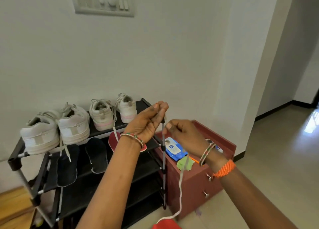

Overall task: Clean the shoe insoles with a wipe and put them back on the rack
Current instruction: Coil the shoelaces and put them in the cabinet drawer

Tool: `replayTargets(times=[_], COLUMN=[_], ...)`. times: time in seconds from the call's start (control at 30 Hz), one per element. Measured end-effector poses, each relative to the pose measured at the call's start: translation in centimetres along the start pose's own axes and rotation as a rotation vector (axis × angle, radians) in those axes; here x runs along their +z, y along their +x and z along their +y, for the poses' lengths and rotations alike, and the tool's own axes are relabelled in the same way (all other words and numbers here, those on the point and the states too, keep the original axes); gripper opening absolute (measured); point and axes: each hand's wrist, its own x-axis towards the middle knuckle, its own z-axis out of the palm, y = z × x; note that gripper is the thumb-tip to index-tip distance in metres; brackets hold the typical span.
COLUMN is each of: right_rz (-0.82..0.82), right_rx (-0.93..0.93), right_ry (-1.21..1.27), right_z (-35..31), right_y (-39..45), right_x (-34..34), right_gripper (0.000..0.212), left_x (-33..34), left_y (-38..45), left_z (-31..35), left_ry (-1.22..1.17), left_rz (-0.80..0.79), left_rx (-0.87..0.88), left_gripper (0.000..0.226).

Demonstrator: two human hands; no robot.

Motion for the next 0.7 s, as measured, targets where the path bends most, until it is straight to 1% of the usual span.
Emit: replayTargets(times=[0.03, 0.07, 0.13, 0.17, 0.2, 0.23, 0.27, 0.3, 0.4, 0.43, 0.5, 0.57, 0.6, 0.67, 0.7], right_rz=[-0.068, -0.149, -0.288, -0.311, -0.292, -0.240, -0.170, -0.092, 0.089, 0.124, 0.143, 0.089, 0.022, -0.175, -0.266], right_rx=[-0.023, -0.034, -0.035, -0.041, -0.052, -0.066, -0.081, -0.096, -0.106, -0.101, -0.080, -0.037, -0.018, -0.020, -0.042], right_ry=[-0.058, -0.108, -0.171, -0.188, -0.200, -0.213, -0.228, -0.249, -0.330, -0.344, -0.355, -0.363, -0.367, -0.383, -0.392], right_z=[-0.4, -0.9, -2.1, -2.6, -3.2, -3.4, -3.5, -3.4, -2.1, -1.4, 0.0, 1.0, 1.2, 0.8, 0.3], right_y=[-0.3, -0.6, -0.9, -0.9, -0.7, -0.4, 0.2, 0.8, 2.8, 3.2, 3.4, 2.7, 2.0, 0.3, -0.4], right_x=[0.3, 0.4, 0.0, -0.4, -0.9, -1.5, -2.3, -3.0, -5.0, -5.2, -4.8, -3.4, -2.5, -0.4, 0.5], right_gripper=[0.032, 0.033, 0.030, 0.030, 0.030, 0.030, 0.030, 0.030, 0.031, 0.032, 0.034, 0.036, 0.037, 0.037, 0.036], left_x=[0.3, 0.4, 0.2, 0.0, -0.1, -0.2, -0.3, -0.3, -0.2, -0.2, -0.5, -0.5, -0.5, -0.5, -0.7], left_y=[0.1, 0.2, 0.5, 0.5, 0.4, 0.2, 0.1, 0.0, -0.1, -0.1, -0.1, -0.2, -0.1, 0.2, 0.4], left_z=[-0.3, -0.6, -1.5, -1.8, -2.0, -2.1, -2.0, -1.9, -1.1, -0.9, -0.5, -0.4, -0.4, -0.6, -0.8], left_ry=[0.052, 0.167, 0.479, 0.620, 0.750, 0.862, 0.937, 0.958, 0.881, 0.865, 0.785, 0.614, 0.515, 0.381, 0.388], left_rz=[0.014, 0.036, 0.079, 0.079, 0.052, 0.014, -0.024, -0.059, -0.164, -0.199, -0.260, -0.244, -0.214, -0.141, -0.111], left_rx=[0.039, 0.098, 0.231, 0.289, 0.339, 0.375, 0.382, 0.354, 0.212, 0.168, 0.109, 0.125, 0.156, 0.238, 0.279], left_gripper=[0.018, 0.017, 0.017, 0.017, 0.019, 0.022, 0.025, 0.026, 0.028, 0.028, 0.028, 0.025, 0.022, 0.018, 0.016])
